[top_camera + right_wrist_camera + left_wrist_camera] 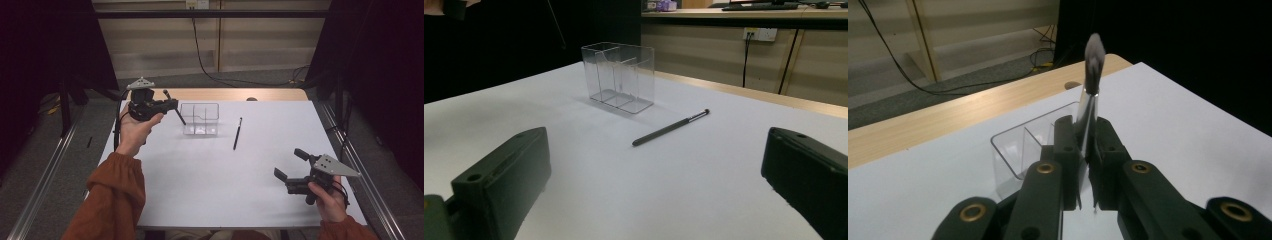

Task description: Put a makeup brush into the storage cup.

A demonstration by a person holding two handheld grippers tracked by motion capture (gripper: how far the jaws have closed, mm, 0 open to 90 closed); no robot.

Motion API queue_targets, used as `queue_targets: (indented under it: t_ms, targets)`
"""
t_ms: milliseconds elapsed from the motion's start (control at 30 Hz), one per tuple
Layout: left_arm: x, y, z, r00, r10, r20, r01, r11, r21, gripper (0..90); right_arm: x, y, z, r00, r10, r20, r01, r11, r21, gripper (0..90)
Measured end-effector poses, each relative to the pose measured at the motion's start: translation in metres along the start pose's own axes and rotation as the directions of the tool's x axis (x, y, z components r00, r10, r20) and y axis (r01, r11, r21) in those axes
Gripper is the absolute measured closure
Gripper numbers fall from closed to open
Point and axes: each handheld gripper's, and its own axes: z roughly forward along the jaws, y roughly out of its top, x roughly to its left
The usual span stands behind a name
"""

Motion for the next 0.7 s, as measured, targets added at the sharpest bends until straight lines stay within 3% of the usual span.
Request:
queue_targets:
  t_ms: [200,400,500,700]
  targets:
    - [0.007,0.010,0.003,0.9997,-0.009,-0.022,0.009,0.9999,-0.009,83.8,0.000,0.000,0.000,1.0000,0.007,0.000,-0.007,1.000,0.000,0.0]
    - [0.013,0.010,0.011,0.9967,-0.033,-0.074,0.030,0.9988,-0.038,83.8,-0.001,0.000,0.000,0.9999,0.000,0.012,0.000,1.000,0.003,0.0]
    - [0.017,0.012,0.016,0.9962,-0.051,-0.070,0.048,0.9977,-0.047,83.8,-0.001,0.000,0.000,0.9999,0.005,0.016,-0.005,1.000,0.000,0.0]
    - [0.017,0.016,0.023,0.9965,-0.039,-0.074,0.036,0.9985,-0.042,83.8,-0.001,0.000,0.000,0.9999,0.001,0.016,-0.001,1.000,0.001,0.0]
